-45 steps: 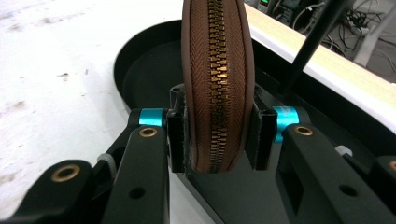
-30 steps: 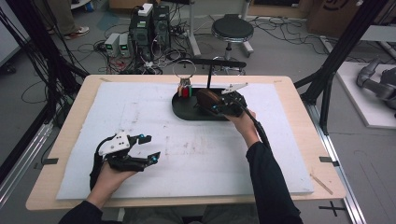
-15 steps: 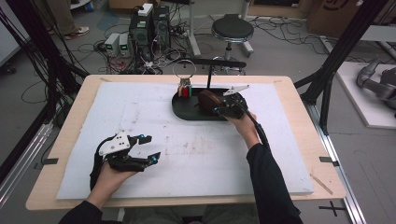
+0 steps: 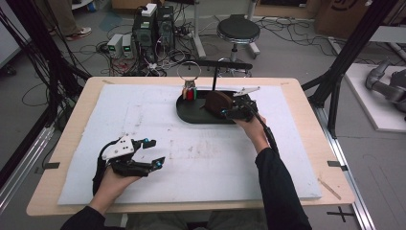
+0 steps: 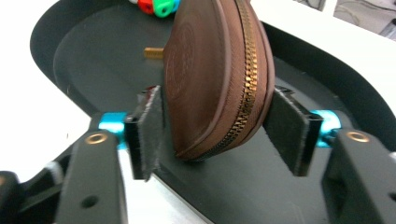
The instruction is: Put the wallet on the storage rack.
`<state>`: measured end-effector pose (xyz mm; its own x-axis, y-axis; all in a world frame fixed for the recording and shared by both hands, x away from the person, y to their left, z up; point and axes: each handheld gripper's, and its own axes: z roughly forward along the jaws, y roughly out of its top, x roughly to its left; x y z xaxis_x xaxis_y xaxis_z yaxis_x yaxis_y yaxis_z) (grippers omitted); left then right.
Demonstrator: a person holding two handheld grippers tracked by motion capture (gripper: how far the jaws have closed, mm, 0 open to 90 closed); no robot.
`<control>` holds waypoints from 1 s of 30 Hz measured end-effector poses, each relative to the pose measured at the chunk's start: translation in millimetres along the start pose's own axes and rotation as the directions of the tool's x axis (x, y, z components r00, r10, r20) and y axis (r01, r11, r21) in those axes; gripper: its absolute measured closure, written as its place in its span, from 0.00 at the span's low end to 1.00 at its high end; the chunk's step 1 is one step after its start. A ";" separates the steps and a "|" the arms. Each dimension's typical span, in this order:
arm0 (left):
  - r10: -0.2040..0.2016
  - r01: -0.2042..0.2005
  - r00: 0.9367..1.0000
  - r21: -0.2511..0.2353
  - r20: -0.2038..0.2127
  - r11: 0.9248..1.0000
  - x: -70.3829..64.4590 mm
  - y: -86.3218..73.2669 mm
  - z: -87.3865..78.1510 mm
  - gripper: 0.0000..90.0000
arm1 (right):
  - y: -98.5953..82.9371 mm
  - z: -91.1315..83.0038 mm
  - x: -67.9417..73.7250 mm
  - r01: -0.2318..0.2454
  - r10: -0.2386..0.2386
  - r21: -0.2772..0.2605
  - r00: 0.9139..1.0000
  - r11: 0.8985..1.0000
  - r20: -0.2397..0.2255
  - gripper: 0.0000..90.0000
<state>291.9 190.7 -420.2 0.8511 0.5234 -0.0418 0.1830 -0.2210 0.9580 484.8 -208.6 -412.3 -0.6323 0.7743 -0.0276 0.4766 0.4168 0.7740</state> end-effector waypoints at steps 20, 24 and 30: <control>0.008 -0.008 1.000 0.001 -0.016 1.000 5.1 3.0 6.9 0.31 | -20.9 -68.3 4.0 0.011 -0.020 -0.111 0.997 0.994 -0.078 0.34; 0.010 -0.010 1.000 0.000 -0.021 1.000 6.5 4.0 9.0 0.30 | -34.3 -85.6 5.1 0.008 -0.021 -0.135 0.995 0.991 -0.094 0.33; 0.005 -0.005 0.999 0.002 -0.034 1.000 8.8 2.7 10.5 0.30 | -57.3 -110.4 7.7 -0.008 -0.014 -0.178 0.992 0.984 -0.123 0.32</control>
<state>305.0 186.0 -421.0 0.8345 0.5503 -0.0273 0.1798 -0.2251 0.9576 385.2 -279.1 -387.0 -0.7090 0.7041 0.0392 0.3653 0.3192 0.8745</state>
